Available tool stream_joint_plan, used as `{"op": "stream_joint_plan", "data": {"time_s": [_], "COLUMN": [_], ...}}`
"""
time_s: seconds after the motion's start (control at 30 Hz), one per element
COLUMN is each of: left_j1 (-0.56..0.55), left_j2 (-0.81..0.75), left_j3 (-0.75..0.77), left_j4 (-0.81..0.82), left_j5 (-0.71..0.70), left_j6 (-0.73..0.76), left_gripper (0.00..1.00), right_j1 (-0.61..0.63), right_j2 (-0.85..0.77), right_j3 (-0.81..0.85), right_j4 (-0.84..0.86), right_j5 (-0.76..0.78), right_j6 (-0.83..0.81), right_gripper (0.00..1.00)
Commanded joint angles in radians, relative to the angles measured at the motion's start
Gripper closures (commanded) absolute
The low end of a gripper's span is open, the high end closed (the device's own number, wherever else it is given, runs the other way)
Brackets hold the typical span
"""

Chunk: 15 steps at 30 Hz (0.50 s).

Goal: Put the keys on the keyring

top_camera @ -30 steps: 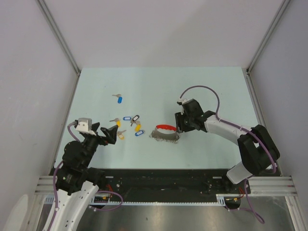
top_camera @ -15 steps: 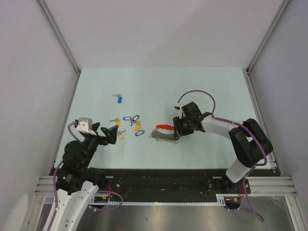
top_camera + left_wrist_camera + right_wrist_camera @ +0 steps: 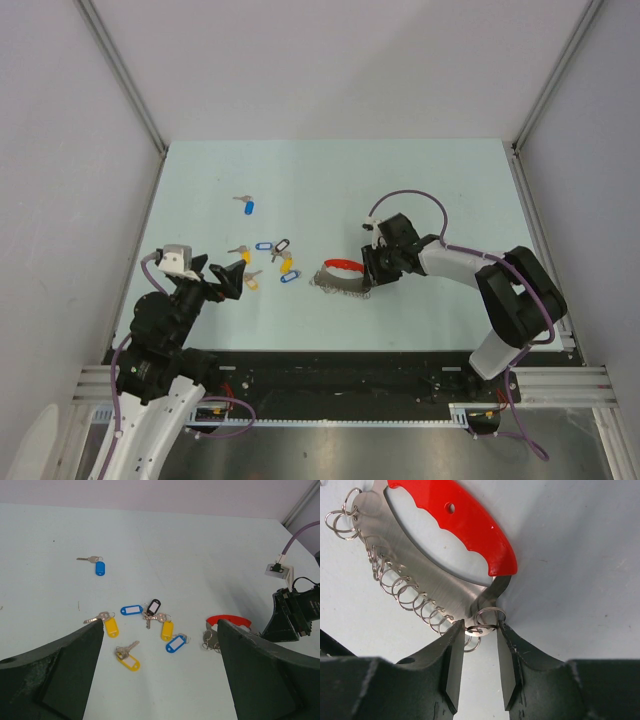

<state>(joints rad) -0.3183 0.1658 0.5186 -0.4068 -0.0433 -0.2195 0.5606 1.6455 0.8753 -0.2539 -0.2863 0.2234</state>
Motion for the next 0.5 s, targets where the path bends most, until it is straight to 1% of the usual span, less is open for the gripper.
{"op": "stream_joint_plan", "data": {"time_s": [0.0, 0.13, 0.47], "left_j1": [-0.002, -0.002, -0.002], "left_j2": [0.011, 0.009, 0.012], "left_j3": [0.038, 0.038, 0.038], "left_j4": [0.008, 0.010, 0.008], "left_j5": [0.023, 0.023, 0.025], "left_j6": [0.000, 0.000, 0.000], "left_gripper": [0.00, 0.00, 0.00], "right_j1": [0.008, 0.024, 0.084], "right_j2": [-0.029, -0.047, -0.084], "right_j3": [-0.004, -0.004, -0.002], "right_j4": [0.005, -0.008, -0.045], "right_j5": [-0.014, -0.005, 0.041], "right_j6": [-0.010, -0.015, -0.024], "right_gripper": [0.64, 0.66, 0.68]}}
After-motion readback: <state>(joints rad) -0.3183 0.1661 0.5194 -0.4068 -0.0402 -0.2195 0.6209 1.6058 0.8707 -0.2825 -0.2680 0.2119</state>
